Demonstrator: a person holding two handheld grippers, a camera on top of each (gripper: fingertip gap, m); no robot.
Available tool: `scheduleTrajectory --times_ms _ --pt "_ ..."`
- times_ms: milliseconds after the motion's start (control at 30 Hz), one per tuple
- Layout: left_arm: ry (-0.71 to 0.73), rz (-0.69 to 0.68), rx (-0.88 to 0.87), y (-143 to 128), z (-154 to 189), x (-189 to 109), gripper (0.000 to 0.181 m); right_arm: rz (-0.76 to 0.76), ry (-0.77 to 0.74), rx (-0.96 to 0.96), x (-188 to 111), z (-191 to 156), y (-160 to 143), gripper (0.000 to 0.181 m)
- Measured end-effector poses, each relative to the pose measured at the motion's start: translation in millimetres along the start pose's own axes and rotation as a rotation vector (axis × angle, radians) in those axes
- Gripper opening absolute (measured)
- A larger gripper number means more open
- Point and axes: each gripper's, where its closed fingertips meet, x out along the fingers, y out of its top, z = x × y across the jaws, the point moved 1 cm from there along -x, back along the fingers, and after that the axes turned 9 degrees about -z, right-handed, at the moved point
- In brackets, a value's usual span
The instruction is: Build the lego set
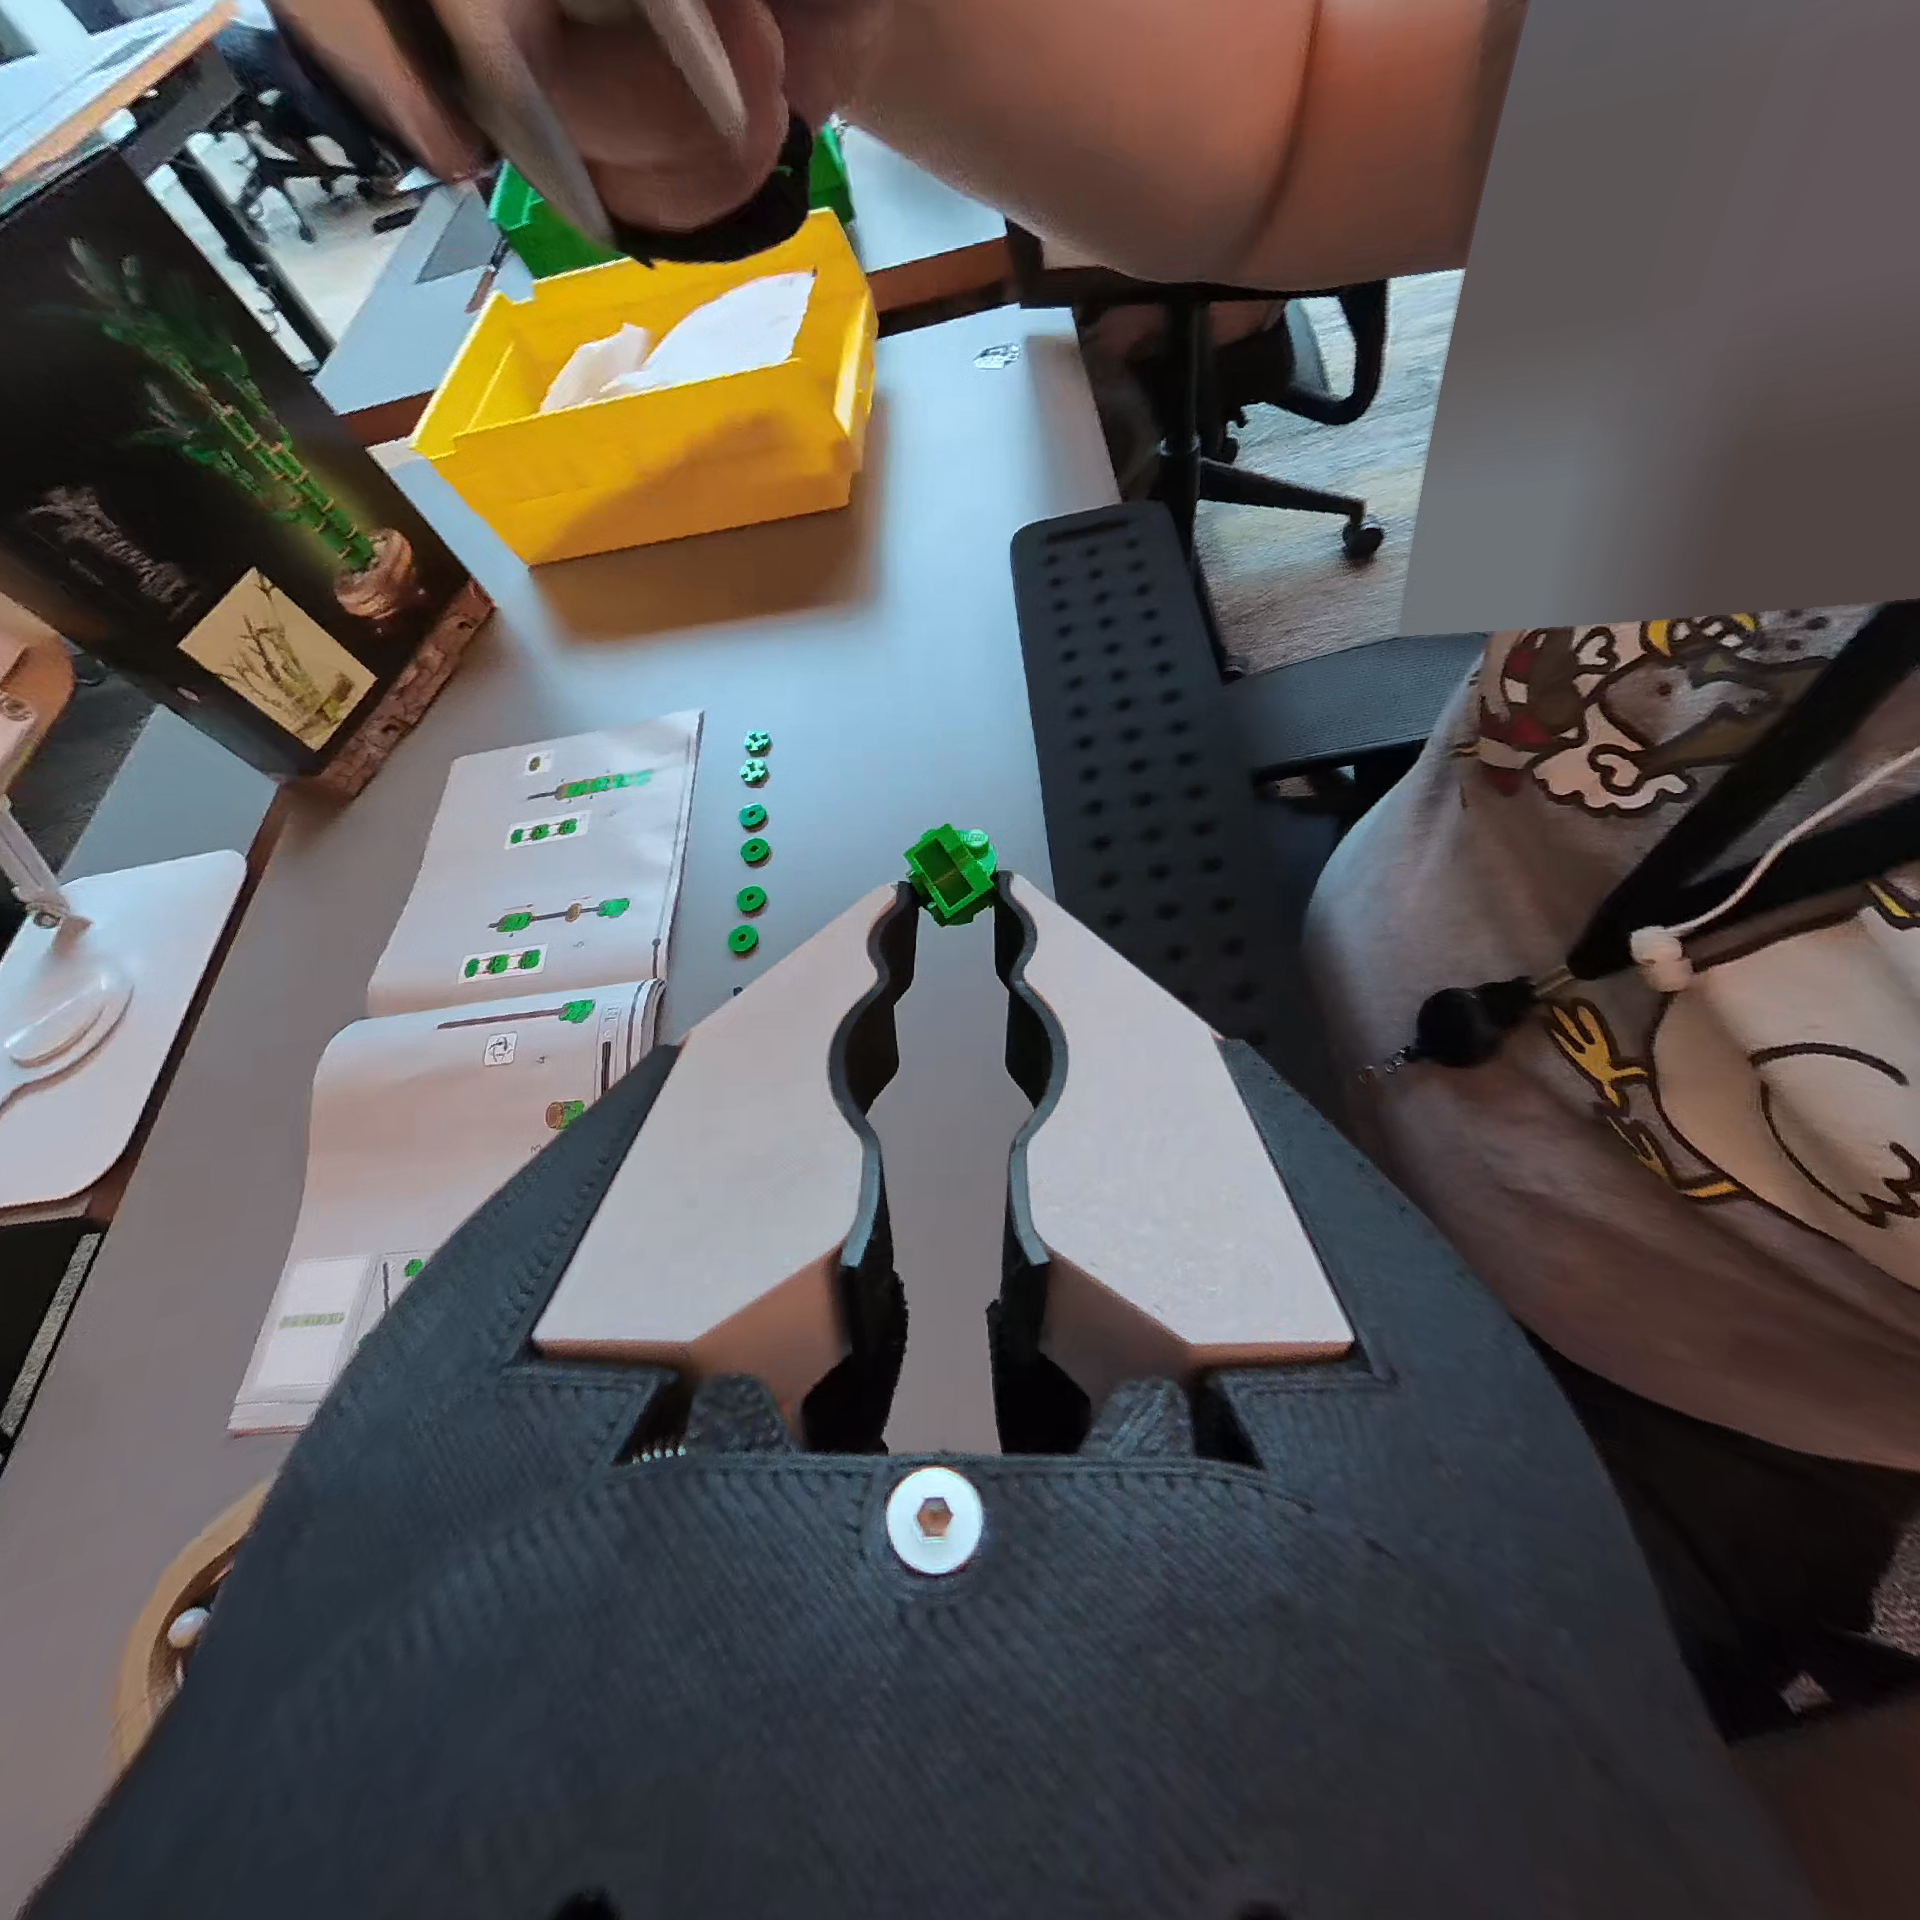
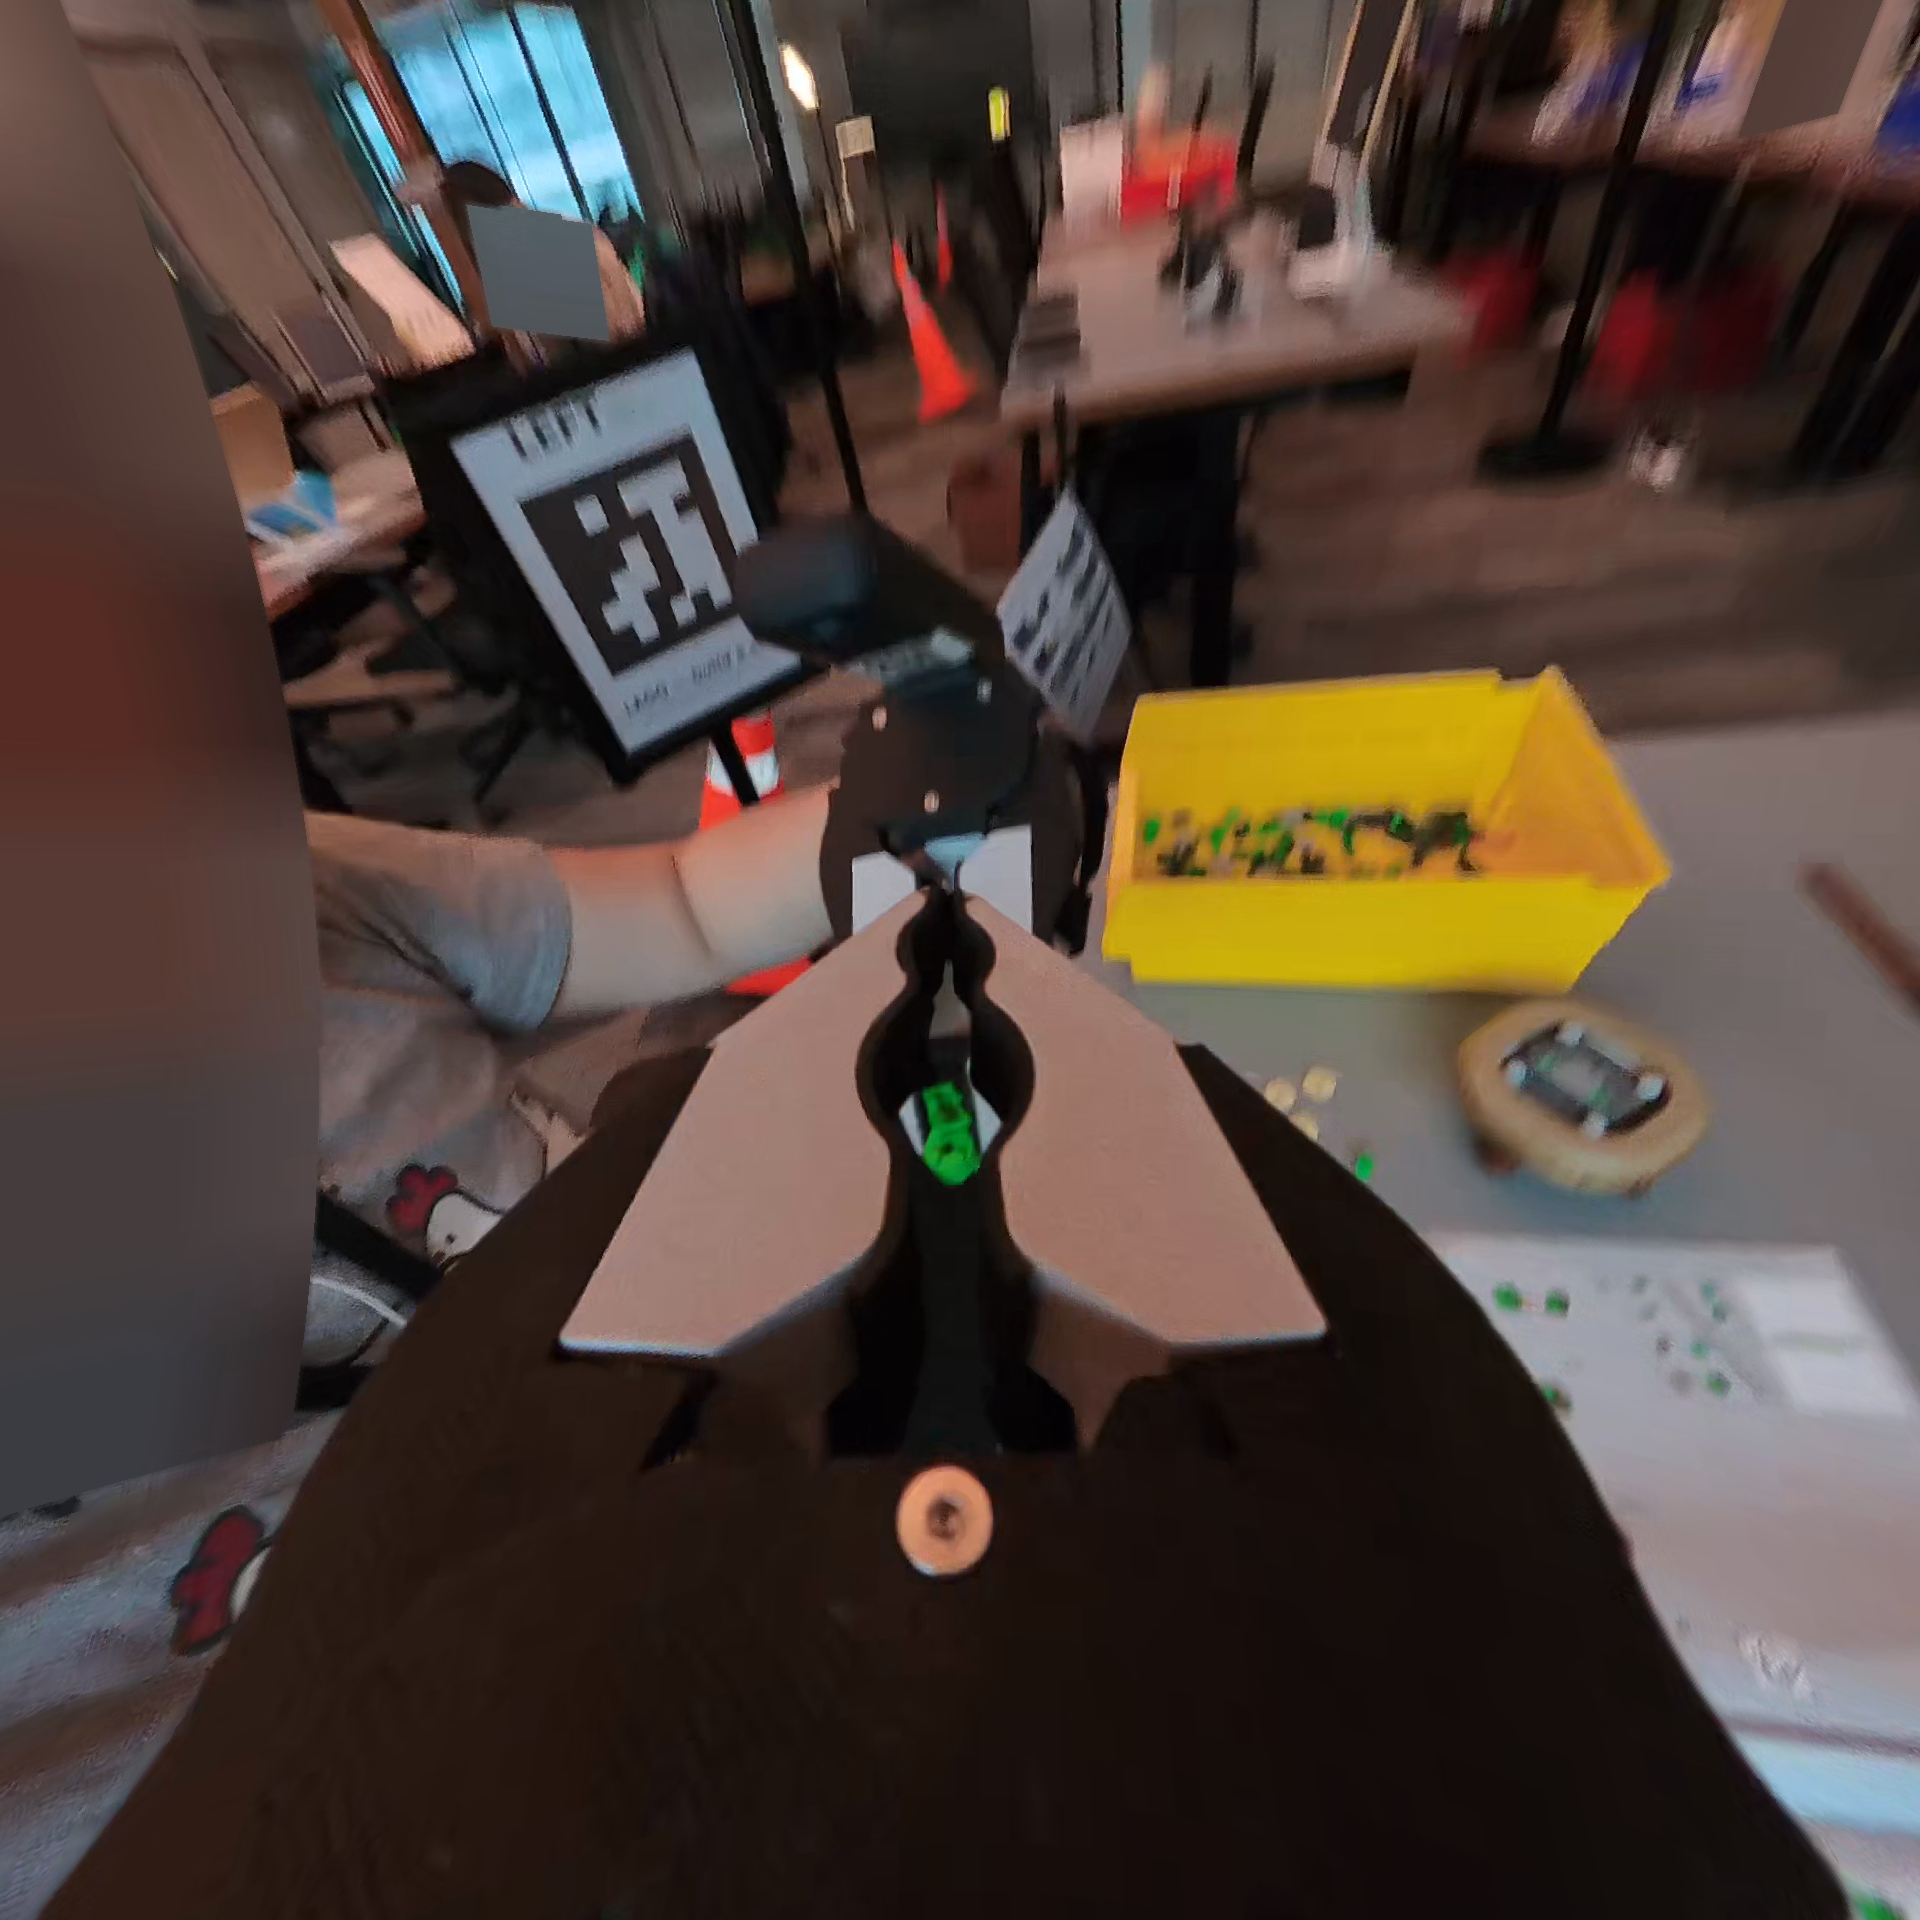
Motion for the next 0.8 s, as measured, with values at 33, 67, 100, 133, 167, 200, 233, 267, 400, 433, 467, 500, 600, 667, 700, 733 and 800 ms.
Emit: scheduleTrajectory --times_ms 33,67,100,133,167,200,233,267,400,433,467,500,600,667,700,733,800 --pt "-0.004 -0.001 -0.004 -0.4 1.2 0.7 0.013 0.058 0.025 -0.025 -4.5 -2.9 0.8 0.0" --pt "-0.006 -0.006 -0.009 -1.6 1.4 1.4 0.013 0.08 0.082 -0.024 -4.9 -6.4 -5.5 0.0" --pt "-0.005 -0.015 -0.012 -3.1 1.1 1.8 0.013 0.033 0.15 0.02 -0.8 -7.2 -21.1 0.0" --pt "-0.008 -0.022 -0.013 -4.4 1.5 1.8 0.013 -0.036 0.216 0.086 5.6 -6.8 -39.0 0.0" --pt "-0.005 -0.031 -0.016 -5.6 1.0 1.7 0.013 -0.1 0.27 0.163 12.8 -6.5 -56.0 0.001" --pt "0.005 -0.045 -0.018 -7.1 -0.4 1.6 0.013 -0.155 0.31 0.251 21.1 -6.0 -69.9 0.002" --pt "0.018 -0.066 -0.016 -9.2 -1.8 1.5 0.013 -0.216 0.306 0.335 30.0 -1.2 -82.1 0.004" --pt "0.028 -0.086 -0.011 -11.1 -2.5 2.0 0.013 -0.249 0.301 0.37 37.1 1.1 -89.3 0.005" --pt "0.036 -0.136 0.001 -15.1 -0.9 6.5 0.013 -0.39 0.202 0.405 54.0 13.6 -103.3 0.008" --pt "0.04 -0.152 0.003 -17.1 -0.8 8.1 0.013 -0.399 0.182 0.41 55.6 16.6 -101.5 0.008" --pt "0.043 -0.166 0.004 -19.1 -0.8 9.5 0.013 -0.413 0.173 0.42 56.7 17.9 -100.2 0.008" --pt "0.048 -0.177 0.005 -21.2 -1.1 10.6 0.013 -0.44 0.159 0.432 57.4 19.5 -101.0 0.008" --pt "0.049 -0.191 0.003 -24.8 -1.4 13.0 0.013 -0.509 0.135 0.45 60.2 20.8 -106.6 0.013" --pt "0.058 -0.208 0.002 -28.0 -3.3 13.9 0.013 -0.54 0.134 0.468 62.8 19.5 -110.3 0.013" --pt "0.063 -0.217 0.004 -29.6 -4.2 14.5 0.013 -0.555 0.134 0.472 63.9 18.8 -112.1 0.013" --pt "0.063 -0.223 0.006 -30.2 -4.2 15.0 0.013 -0.573 0.131 0.472 64.7 18.6 -114.4 0.013" --pt "0.059 -0.223 0.008 -30.0 -4.1 15.8 0.013 -0.592 0.112 0.464 66.3 20.8 -117.1 0.012"
